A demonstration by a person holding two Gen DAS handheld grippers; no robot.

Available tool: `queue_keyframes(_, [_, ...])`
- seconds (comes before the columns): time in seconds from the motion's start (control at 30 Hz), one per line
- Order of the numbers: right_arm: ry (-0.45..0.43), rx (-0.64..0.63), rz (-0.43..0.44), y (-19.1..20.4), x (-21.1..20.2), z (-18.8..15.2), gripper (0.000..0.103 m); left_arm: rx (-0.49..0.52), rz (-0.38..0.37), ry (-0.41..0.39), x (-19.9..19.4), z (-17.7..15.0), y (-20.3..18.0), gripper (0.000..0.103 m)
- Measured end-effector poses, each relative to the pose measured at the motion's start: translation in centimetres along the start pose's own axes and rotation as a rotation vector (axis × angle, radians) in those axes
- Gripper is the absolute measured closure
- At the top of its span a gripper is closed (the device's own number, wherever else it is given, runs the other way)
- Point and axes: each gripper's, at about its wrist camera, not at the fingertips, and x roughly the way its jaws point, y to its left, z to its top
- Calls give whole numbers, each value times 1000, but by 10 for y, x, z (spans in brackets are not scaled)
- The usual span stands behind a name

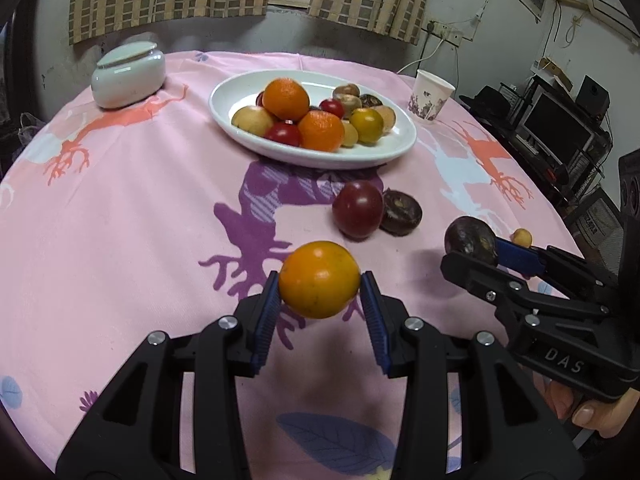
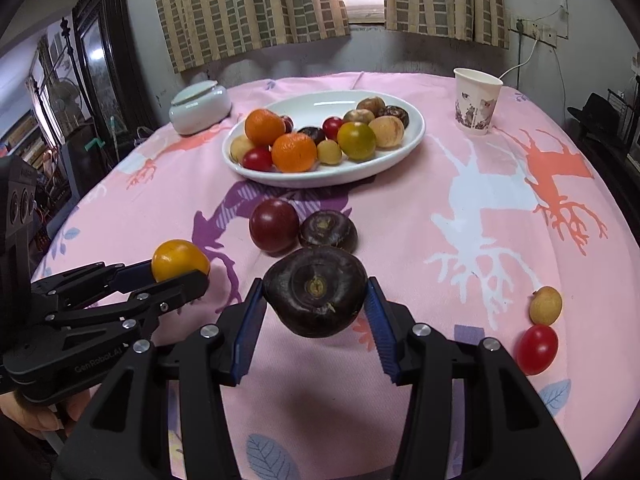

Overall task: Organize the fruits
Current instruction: 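Carry both fruits onto the white plate and open both tools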

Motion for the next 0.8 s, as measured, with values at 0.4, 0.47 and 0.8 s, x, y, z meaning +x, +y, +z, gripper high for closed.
queue_keyframes(0.4, [-83, -61, 10, -2, -4, 59, 52, 65, 21, -57, -6, 83, -4, 62])
queue_keyframes(0.47, [-91, -73, 15, 0, 5, 72, 52, 63, 25, -58, 2, 99, -2, 62])
queue_keyframes(0.8, [-53, -119, -25, 0, 73, 105, 52, 7, 71, -28, 68, 166, 19, 62])
